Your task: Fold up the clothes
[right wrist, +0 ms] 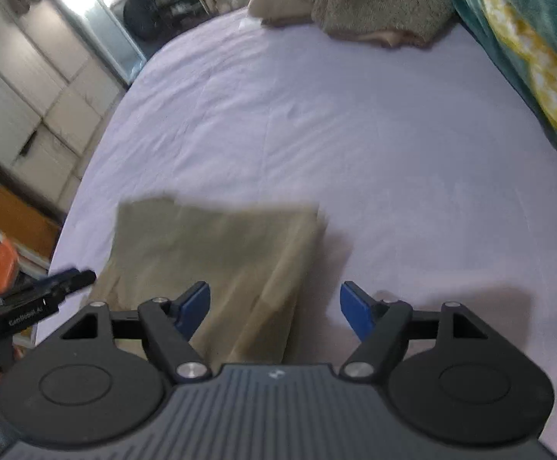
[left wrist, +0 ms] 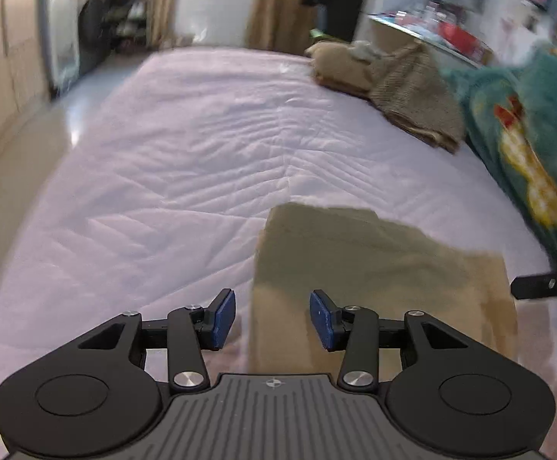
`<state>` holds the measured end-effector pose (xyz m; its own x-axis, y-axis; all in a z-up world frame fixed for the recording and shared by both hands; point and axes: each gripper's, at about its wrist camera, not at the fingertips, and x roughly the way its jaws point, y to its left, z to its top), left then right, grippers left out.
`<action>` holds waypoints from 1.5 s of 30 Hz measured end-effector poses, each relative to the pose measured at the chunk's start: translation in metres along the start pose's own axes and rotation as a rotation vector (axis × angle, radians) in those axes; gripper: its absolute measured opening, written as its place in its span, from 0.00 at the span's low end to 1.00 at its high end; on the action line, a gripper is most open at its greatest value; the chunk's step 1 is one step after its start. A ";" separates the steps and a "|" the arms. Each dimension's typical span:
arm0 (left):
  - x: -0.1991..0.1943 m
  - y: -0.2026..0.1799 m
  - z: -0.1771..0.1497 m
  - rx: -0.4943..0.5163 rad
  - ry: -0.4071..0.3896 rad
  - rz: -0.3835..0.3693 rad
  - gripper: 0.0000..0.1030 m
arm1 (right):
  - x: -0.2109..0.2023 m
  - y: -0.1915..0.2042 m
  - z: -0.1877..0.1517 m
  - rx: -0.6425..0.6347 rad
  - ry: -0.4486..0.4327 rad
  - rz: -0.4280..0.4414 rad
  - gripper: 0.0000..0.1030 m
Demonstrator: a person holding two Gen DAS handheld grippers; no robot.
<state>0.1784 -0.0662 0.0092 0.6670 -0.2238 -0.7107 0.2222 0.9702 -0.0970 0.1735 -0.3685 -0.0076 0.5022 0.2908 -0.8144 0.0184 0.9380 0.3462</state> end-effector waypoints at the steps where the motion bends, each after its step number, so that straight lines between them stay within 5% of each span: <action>1: -0.011 -0.002 -0.010 0.030 -0.005 0.006 0.50 | -0.009 0.007 -0.012 -0.013 0.009 -0.007 0.73; 8: -0.033 -0.027 -0.070 0.236 -0.019 0.075 0.60 | -0.007 0.054 -0.110 -0.190 -0.094 -0.129 0.73; 18: -0.012 -0.010 -0.073 0.108 -0.025 -0.010 0.62 | 0.019 0.043 -0.103 -0.128 -0.197 -0.100 0.70; 23: 0.007 -0.018 -0.078 0.076 -0.029 -0.028 0.57 | 0.027 0.039 -0.103 -0.123 -0.177 -0.072 0.38; 29: 0.003 -0.010 -0.074 0.047 -0.029 -0.066 0.30 | 0.018 0.047 -0.099 -0.255 -0.137 -0.079 0.21; 35: -0.004 0.009 -0.072 0.036 0.003 -0.109 0.29 | 0.006 0.032 -0.085 -0.332 -0.083 -0.120 0.16; 39: -0.005 0.016 -0.075 0.017 0.045 -0.107 0.30 | 0.027 0.004 -0.094 -0.297 0.064 -0.221 0.16; 42: -0.021 0.006 -0.068 0.130 0.017 -0.047 0.34 | 0.006 -0.003 -0.086 -0.223 -0.003 -0.237 0.18; 43: -0.028 0.004 -0.064 0.151 0.007 -0.026 0.33 | -0.005 -0.002 -0.081 -0.184 -0.048 -0.184 0.22; 45: -0.041 0.005 -0.054 0.126 -0.028 -0.028 0.41 | -0.028 0.002 -0.069 -0.104 -0.143 -0.066 0.44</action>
<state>0.1137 -0.0469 0.0008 0.6785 -0.2547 -0.6891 0.3272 0.9446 -0.0270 0.1002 -0.3618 -0.0164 0.6207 0.2048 -0.7568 -0.0302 0.9708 0.2379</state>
